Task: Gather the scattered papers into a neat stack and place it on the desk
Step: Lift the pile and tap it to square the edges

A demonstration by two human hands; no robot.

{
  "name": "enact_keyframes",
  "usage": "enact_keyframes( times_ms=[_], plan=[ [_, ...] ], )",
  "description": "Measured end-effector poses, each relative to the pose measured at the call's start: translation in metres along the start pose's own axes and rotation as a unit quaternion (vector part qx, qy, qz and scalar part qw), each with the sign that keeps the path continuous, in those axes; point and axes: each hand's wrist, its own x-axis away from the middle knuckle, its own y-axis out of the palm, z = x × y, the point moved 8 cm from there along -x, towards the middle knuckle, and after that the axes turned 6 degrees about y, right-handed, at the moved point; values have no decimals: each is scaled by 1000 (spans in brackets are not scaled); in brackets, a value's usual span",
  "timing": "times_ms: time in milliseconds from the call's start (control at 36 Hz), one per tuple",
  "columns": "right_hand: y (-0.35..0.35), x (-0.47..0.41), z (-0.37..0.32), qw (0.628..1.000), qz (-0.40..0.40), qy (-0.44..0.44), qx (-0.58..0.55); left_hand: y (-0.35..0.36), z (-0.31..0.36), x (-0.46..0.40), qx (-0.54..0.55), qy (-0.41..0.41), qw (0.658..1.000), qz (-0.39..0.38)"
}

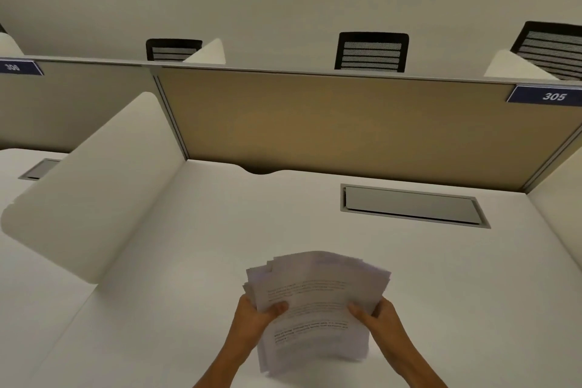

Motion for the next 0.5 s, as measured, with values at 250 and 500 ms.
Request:
enact_keyframes(
  times_ms=[250, 500],
  plan=[
    [-5, 7, -29, 994, 71, -79, -3, -5, 23, -10, 17, 57, 995, 83],
    [-10, 0, -7, 998, 47, -24, 45, -1, 8, -4, -38, 38, 998, 14]
  ],
)
